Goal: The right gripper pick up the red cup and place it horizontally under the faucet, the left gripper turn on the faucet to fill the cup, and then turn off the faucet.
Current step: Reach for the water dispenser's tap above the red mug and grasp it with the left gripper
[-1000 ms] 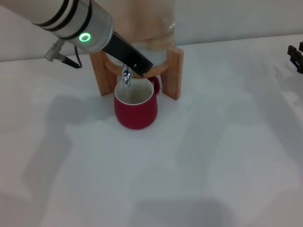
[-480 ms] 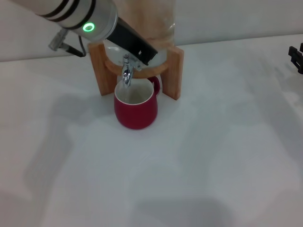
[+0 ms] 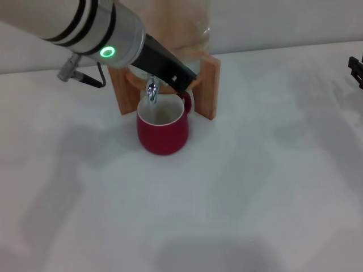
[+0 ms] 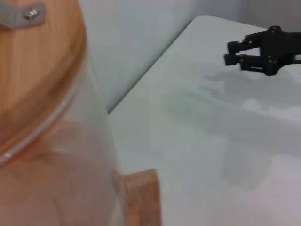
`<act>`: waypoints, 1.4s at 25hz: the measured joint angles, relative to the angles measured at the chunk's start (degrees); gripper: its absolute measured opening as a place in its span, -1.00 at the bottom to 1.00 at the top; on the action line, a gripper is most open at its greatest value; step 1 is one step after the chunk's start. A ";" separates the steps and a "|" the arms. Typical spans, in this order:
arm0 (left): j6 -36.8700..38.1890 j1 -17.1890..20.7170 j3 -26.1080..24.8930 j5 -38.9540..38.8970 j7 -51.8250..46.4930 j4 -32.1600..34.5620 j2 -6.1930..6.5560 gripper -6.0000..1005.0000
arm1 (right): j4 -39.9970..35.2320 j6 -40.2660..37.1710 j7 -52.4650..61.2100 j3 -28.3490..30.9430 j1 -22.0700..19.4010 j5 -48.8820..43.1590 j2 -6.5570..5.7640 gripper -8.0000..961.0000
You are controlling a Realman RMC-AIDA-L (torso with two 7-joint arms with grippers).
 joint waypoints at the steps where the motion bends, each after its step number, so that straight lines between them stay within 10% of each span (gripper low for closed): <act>1: -0.71 0.21 0.01 -0.38 -0.66 0.68 -0.01 -0.91 | 0.00 -0.12 0.01 0.00 0.05 0.00 0.00 -0.35; 21: -8.03 3.39 -2.01 4.95 -9.06 1.83 0.36 -0.91 | 0.04 -0.61 0.23 0.00 0.32 -0.12 0.19 -0.35; 35: -4.23 5.54 2.97 9.40 13.37 5.65 0.13 -0.91 | 0.09 -0.47 0.09 0.00 -0.13 0.16 0.19 -0.35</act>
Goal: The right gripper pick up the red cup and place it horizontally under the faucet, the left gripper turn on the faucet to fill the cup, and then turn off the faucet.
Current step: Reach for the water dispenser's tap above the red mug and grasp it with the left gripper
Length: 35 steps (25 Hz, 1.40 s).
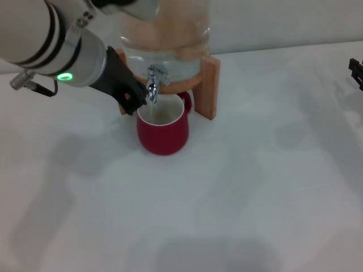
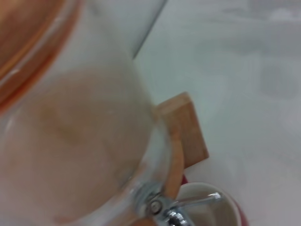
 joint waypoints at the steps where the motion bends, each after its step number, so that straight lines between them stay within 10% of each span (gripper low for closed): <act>1: 0.00 0.00 0.00 0.00 0.00 0.00 0.00 -0.91 | 0.00 -0.01 0.00 0.00 0.05 0.00 0.00 -0.35; 35: 2.16 2.48 0.67 0.13 -3.63 2.05 -0.05 -0.91 | -0.06 -1.02 0.25 0.83 -0.01 0.13 -0.12 -0.35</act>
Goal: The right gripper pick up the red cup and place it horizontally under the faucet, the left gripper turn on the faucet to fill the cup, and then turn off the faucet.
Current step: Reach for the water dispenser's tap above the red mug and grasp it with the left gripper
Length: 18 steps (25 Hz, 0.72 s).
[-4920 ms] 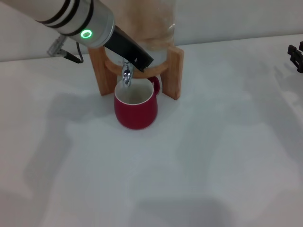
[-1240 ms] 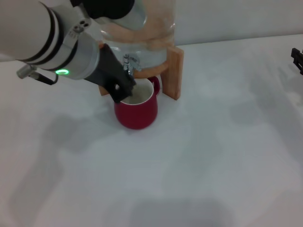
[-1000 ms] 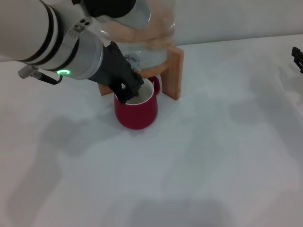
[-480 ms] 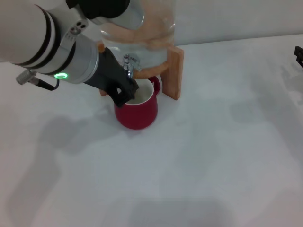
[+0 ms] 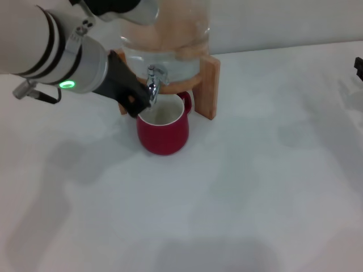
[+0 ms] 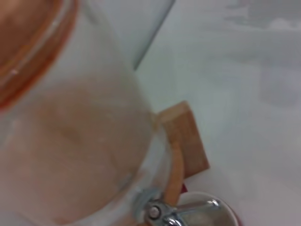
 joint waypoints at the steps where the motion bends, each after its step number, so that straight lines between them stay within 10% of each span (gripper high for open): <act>1: 0.24 0.00 -0.14 0.04 0.02 -0.01 0.01 -0.91 | -0.01 0.00 0.00 0.03 -0.01 0.00 -0.01 -0.35; 18: 2.38 -4.88 0.31 -0.55 1.19 -6.51 0.00 -0.91 | -0.03 -0.60 -0.31 0.14 0.67 0.00 -0.07 -0.35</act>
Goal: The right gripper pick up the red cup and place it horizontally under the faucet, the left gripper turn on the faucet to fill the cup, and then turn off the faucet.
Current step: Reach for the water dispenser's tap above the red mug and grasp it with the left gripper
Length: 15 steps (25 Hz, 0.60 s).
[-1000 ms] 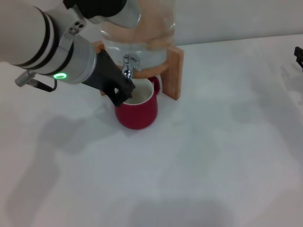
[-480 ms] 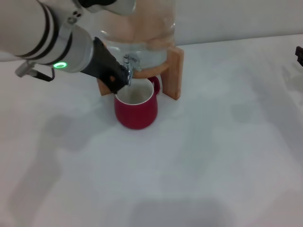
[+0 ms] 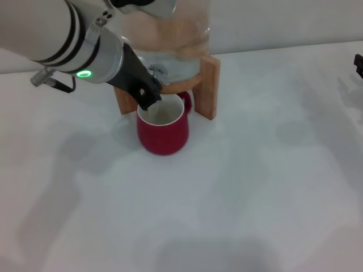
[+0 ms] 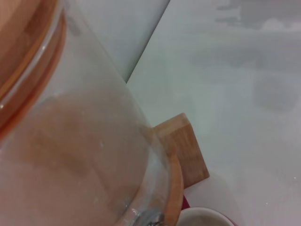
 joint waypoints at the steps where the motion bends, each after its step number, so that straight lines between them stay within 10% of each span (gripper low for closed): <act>1: 0.03 -0.33 0.00 0.02 0.04 -0.45 0.02 -0.91 | 0.00 -0.02 0.00 0.00 0.04 0.00 0.00 -0.35; 15: 0.65 -2.44 0.01 -1.36 1.47 -2.37 -0.11 -0.91 | 0.01 -1.29 -0.05 0.00 0.48 -0.21 0.00 -0.35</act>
